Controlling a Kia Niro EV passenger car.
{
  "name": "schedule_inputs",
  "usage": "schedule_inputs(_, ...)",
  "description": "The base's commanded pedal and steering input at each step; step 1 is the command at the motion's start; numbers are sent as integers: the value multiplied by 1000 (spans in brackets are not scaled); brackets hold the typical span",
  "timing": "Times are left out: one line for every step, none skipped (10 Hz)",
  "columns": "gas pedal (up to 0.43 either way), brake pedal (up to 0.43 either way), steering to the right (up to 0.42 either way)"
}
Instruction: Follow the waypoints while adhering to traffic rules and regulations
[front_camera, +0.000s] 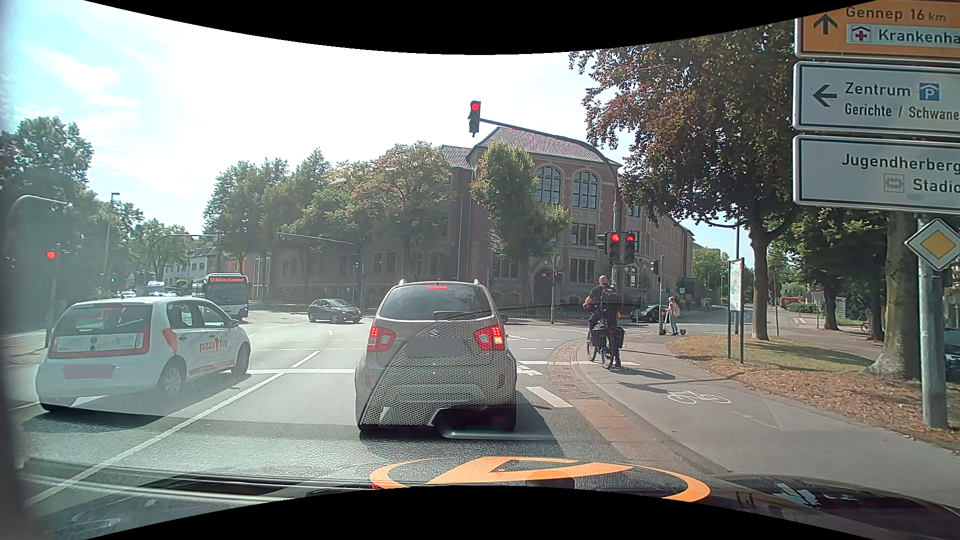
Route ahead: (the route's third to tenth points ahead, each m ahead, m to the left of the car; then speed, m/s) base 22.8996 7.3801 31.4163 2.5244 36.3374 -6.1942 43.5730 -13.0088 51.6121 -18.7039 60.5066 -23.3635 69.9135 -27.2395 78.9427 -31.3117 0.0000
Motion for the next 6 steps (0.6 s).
schedule_inputs(0, 415, -46)
schedule_inputs(0, 409, -46)
schedule_inputs(0, 409, -46)
schedule_inputs(0, 409, -46)
schedule_inputs(0, 409, -46)
schedule_inputs(0, 409, -46)
